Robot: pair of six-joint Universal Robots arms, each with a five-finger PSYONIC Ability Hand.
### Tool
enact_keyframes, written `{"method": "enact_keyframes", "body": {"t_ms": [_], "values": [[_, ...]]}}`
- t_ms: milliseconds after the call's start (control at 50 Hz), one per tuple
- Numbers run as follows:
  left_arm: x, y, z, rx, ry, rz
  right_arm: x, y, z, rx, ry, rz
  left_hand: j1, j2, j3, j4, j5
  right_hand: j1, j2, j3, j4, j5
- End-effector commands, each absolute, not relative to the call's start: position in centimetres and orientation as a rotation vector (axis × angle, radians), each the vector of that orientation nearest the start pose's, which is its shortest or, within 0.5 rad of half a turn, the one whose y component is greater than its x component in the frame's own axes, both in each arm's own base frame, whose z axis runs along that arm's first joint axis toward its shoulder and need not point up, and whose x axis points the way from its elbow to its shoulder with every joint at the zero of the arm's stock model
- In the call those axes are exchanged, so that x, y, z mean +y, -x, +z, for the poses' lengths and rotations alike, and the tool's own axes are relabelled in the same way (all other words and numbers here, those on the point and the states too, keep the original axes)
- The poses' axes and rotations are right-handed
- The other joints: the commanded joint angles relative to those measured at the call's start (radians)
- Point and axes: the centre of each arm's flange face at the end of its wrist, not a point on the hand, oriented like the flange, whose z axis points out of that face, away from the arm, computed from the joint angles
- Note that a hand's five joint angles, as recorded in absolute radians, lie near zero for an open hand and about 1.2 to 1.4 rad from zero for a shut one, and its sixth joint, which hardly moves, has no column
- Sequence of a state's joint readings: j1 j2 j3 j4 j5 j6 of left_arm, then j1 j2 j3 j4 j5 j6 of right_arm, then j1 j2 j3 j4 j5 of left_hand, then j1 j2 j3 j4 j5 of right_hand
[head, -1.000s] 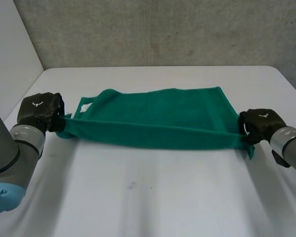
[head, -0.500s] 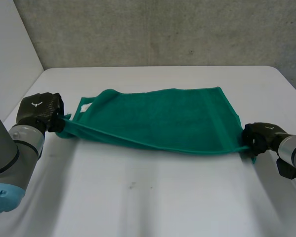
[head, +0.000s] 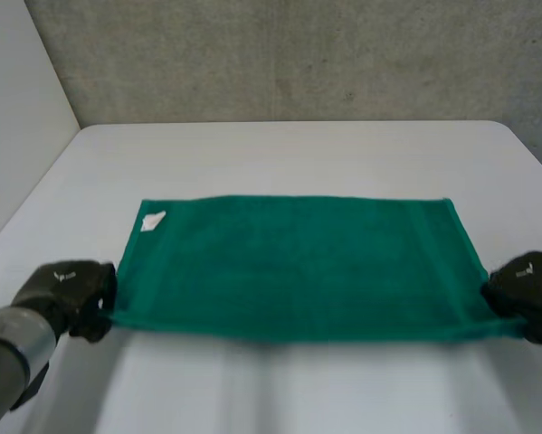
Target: Fold the towel.
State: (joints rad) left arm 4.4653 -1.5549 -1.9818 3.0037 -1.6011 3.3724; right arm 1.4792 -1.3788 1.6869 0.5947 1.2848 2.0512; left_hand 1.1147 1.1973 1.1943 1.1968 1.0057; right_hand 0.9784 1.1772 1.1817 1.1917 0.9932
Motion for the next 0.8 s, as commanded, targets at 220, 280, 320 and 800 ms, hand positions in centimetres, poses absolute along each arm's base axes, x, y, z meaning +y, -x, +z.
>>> {"method": "enact_keyframes", "body": {"t_ms": [220,280,320,800], "values": [[-25.7,19.1,17.4,2.543,-0.608,-1.715,-31.5,-14.7,19.2,2.595,1.479,-1.528,0.282,0.199,0.202,0.199,0.216,0.418,0.219,0.215,0.205,0.229],[-28.2,19.8,16.9,2.490,-0.588,-1.778,-33.8,-16.2,18.3,2.557,1.466,-1.594,0.282,0.199,0.202,0.199,0.216,0.418,0.219,0.215,0.205,0.229],[-29.9,20.8,16.3,2.456,-0.590,-1.816,-34.9,-16.4,17.7,2.560,1.455,-1.614,0.282,0.199,0.202,0.199,0.216,0.418,0.219,0.215,0.205,0.229],[-39.1,25.7,13.9,2.221,-0.616,-1.959,-45.1,-20.4,14.4,2.455,1.383,-2.117,0.206,0.124,0.127,0.124,0.141,0.393,0.194,0.189,0.179,0.203]]}}
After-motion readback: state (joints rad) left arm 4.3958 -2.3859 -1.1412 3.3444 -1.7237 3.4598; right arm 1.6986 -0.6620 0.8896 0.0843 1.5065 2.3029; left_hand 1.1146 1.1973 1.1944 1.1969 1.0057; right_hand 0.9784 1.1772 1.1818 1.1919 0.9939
